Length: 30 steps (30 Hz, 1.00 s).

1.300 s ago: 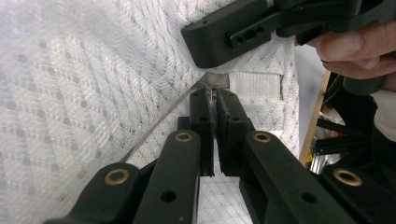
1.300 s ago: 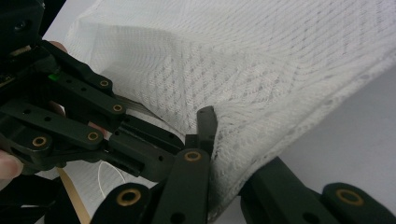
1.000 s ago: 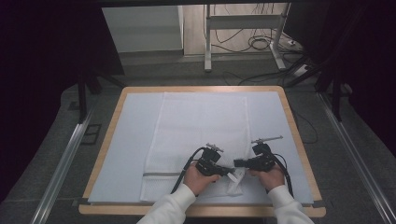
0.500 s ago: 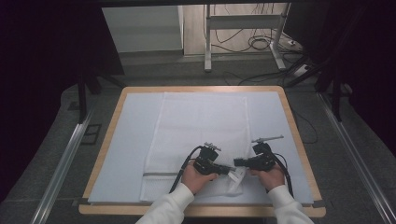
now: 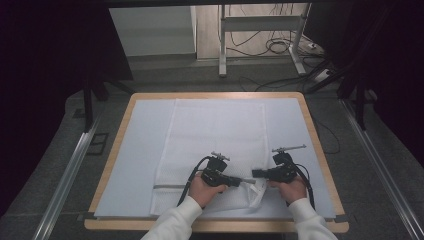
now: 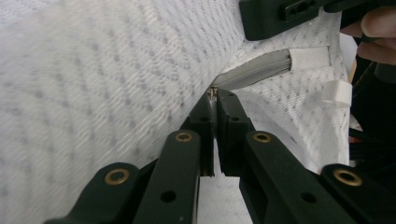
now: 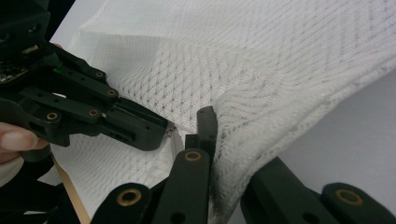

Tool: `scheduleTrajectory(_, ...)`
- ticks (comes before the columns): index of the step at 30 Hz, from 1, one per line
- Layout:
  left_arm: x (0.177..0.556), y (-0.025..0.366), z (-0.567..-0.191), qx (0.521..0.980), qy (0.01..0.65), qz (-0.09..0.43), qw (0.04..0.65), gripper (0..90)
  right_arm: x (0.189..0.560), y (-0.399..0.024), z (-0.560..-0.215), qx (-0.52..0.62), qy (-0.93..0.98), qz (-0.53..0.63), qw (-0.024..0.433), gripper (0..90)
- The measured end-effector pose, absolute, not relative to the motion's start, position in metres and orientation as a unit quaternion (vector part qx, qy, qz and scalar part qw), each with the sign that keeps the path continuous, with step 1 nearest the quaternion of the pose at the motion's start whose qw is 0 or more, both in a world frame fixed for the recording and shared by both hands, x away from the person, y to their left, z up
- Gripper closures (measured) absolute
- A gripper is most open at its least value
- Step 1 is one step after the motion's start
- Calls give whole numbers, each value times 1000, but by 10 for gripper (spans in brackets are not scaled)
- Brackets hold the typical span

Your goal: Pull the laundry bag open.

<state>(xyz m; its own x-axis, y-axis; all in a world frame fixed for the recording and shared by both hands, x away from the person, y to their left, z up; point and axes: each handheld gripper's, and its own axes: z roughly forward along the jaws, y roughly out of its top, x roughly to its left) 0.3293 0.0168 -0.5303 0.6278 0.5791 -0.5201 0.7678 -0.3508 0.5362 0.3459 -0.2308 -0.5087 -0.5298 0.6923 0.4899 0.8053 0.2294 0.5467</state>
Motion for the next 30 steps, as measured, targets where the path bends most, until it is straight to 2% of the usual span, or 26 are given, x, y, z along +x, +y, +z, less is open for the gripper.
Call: scheduleTrajectory(30, 329, 44, -532, 815, 405, -120, 396, 869, 347, -231, -511, -481, -780, -394, 74, 889)
